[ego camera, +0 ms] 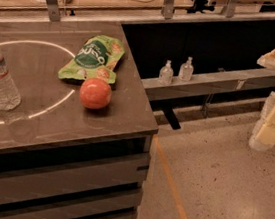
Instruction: Move water bottle near apple
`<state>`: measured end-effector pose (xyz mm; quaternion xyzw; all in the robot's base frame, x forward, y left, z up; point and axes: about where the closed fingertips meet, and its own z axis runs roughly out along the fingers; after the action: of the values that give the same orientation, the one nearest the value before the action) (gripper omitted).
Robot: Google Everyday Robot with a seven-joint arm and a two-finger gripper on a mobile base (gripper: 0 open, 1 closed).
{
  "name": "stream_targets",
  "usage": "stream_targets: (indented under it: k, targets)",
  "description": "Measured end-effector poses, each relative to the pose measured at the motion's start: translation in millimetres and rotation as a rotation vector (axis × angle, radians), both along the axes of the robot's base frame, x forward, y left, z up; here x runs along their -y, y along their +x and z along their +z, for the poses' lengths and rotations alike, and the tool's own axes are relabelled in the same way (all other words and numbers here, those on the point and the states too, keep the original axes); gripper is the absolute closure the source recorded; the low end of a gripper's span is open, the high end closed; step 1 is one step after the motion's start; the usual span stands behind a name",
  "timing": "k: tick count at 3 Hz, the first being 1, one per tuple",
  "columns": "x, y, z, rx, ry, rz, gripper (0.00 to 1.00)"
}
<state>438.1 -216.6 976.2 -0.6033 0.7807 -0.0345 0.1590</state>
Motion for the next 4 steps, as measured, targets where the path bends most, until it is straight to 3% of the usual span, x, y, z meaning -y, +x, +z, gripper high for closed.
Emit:
stream_targets:
  k: [1,2,3,4]
  targets:
    - [0.0,0.0,0.0,0.0,0.0,0.0,0.0]
    - [-26.0,23.9,2.4,0.039,0.041,0.057,0.0]
    - [-80.4,67.6,5.4,0.087,0.105,0.163,0.0]
    - [-138.0,109.9,10.3,0.123,0.212,0.232,0.0]
